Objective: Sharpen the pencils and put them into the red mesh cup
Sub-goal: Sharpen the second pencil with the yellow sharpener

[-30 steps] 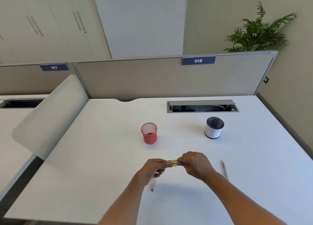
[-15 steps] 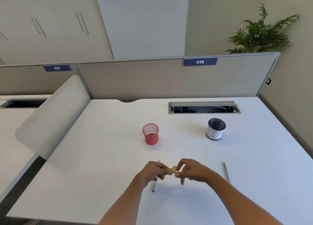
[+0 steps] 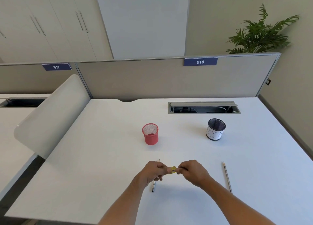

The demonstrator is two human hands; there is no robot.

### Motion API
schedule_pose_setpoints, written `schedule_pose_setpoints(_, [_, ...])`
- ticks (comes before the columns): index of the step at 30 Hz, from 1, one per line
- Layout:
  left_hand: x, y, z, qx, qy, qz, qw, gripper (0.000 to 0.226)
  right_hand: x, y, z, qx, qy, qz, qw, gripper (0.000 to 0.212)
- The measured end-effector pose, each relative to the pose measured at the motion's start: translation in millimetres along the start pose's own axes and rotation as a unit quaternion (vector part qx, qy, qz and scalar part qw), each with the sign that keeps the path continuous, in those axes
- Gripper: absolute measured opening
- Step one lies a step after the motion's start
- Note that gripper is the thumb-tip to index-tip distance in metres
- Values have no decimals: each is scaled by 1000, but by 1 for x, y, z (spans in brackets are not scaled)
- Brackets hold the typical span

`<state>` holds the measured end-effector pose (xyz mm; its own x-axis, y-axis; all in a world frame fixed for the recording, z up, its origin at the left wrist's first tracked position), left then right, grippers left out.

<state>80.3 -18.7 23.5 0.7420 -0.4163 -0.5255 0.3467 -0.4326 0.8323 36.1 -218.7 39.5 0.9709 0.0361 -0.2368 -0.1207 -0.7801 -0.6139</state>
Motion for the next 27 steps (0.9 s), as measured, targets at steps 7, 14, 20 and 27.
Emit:
schedule_pose_setpoints(7, [1, 3, 8, 58, -3, 40, 998, 25, -3, 13, -1, 226, -214, 98, 945, 34])
schedule_pose_setpoints(14, [3, 11, 10, 22, 7, 7, 1000, 28, 5, 10, -11, 50, -70, -17, 996, 21])
schedule_pose_setpoints(20, [-1, 11, 11, -64, 2, -48, 997, 53, -8, 8, -7, -109, 215, -191, 952, 15])
schedule_pose_setpoints(27, [0, 13, 3, -50, 16, -2, 999, 39, -2, -2, -14, -82, 156, -135, 975, 22])
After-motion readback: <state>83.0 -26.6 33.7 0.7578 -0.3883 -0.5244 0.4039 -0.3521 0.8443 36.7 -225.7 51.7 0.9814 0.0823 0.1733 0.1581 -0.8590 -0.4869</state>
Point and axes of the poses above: each hand's wrist, its own x-axis towards the middle knuckle, its own z-axis out of the palm, y = z × x, the point moved 4 cm from there along x, towards the middle knuckle
